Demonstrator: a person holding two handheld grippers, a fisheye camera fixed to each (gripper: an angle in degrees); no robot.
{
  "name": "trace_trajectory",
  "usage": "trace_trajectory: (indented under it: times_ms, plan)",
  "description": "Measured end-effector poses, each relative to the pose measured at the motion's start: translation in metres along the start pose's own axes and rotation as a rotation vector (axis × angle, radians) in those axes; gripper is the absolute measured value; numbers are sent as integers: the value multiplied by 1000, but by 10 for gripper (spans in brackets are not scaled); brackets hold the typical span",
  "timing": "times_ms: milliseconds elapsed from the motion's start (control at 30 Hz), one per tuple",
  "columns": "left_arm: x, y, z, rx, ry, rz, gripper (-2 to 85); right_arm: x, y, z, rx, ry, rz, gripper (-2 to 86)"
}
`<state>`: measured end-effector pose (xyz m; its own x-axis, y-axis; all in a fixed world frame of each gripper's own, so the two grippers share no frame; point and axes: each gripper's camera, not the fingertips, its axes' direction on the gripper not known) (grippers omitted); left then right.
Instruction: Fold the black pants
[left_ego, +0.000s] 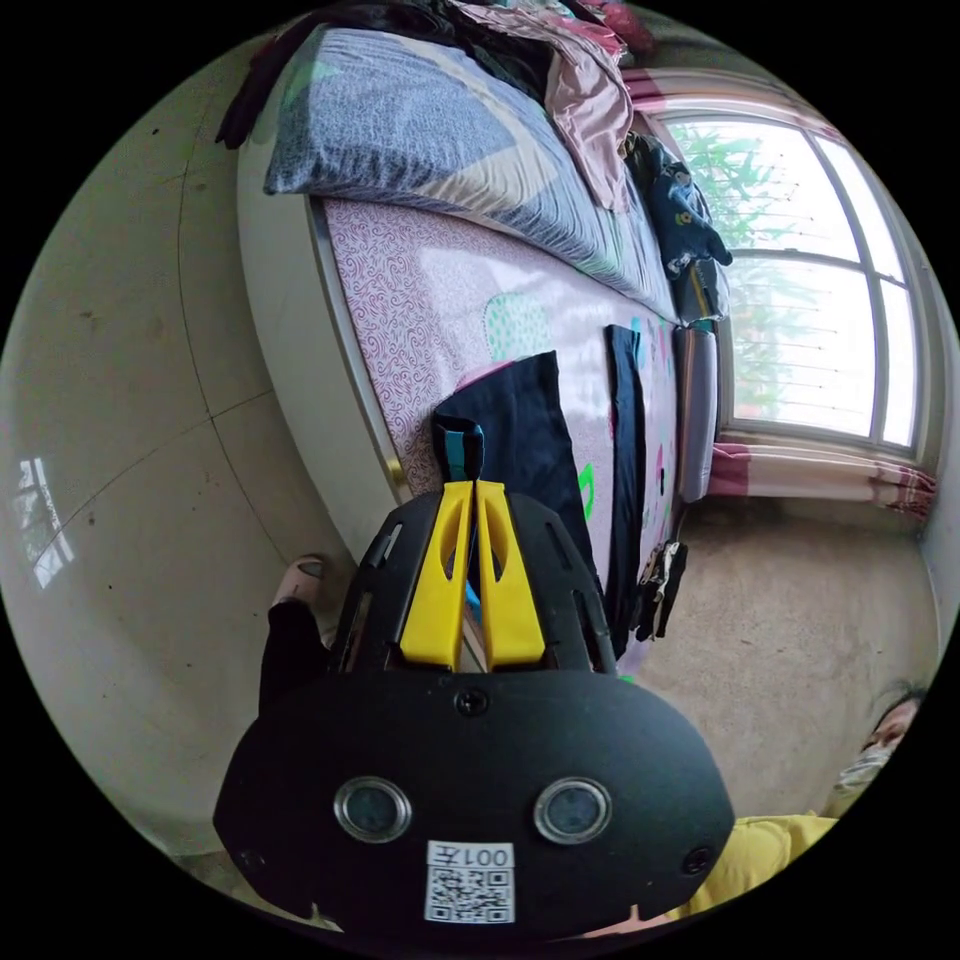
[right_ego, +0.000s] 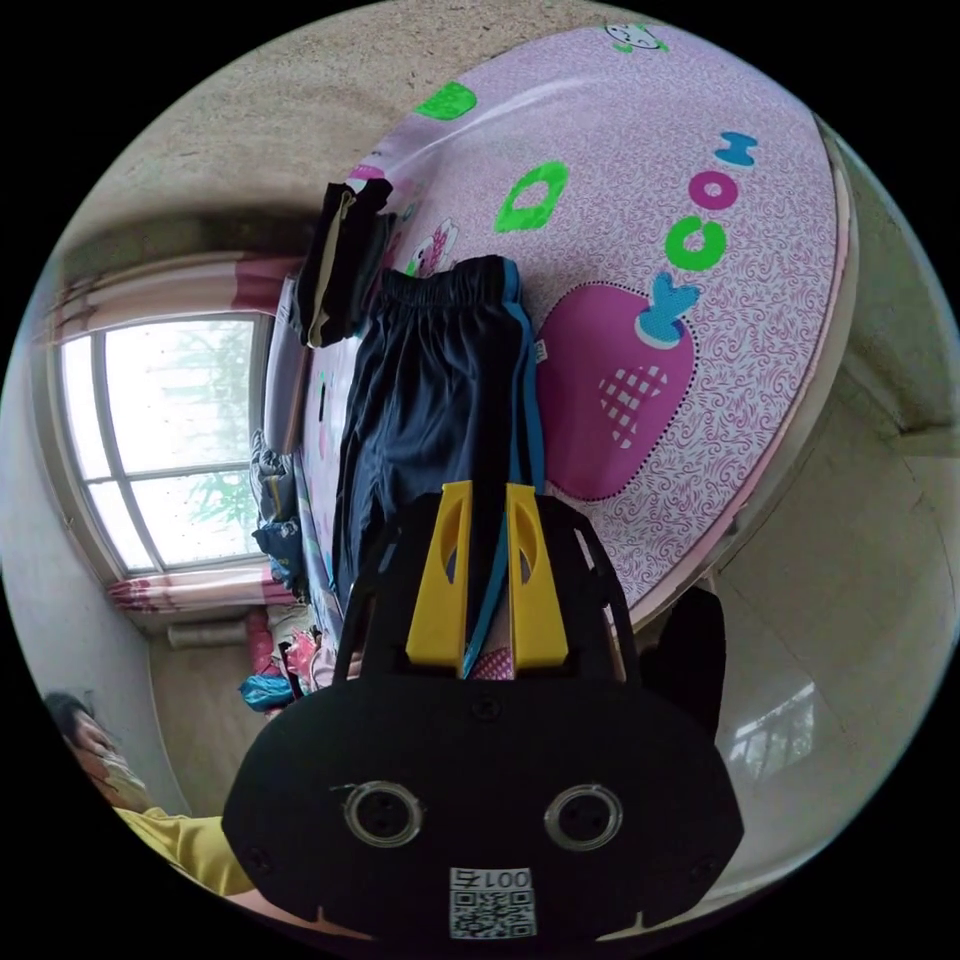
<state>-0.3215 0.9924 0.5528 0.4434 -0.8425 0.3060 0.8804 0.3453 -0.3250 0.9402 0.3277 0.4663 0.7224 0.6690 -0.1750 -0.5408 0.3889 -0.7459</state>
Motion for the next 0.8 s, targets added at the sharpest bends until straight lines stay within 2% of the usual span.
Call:
trace_trajectory:
  times_ms: [300, 533, 800]
  plan:
    - [-7, -14, 20, -68, 15, -28, -11, 6, -9, 14, -56, -38, 4, 97]
    - [-4, -20, 32, -79, 36, -30, 29, 6, -14, 20, -67, -27, -6, 102]
    - [-1, -30, 36, -90, 0, -43, 31, 13, -17, 33, -87, -57, 21, 101]
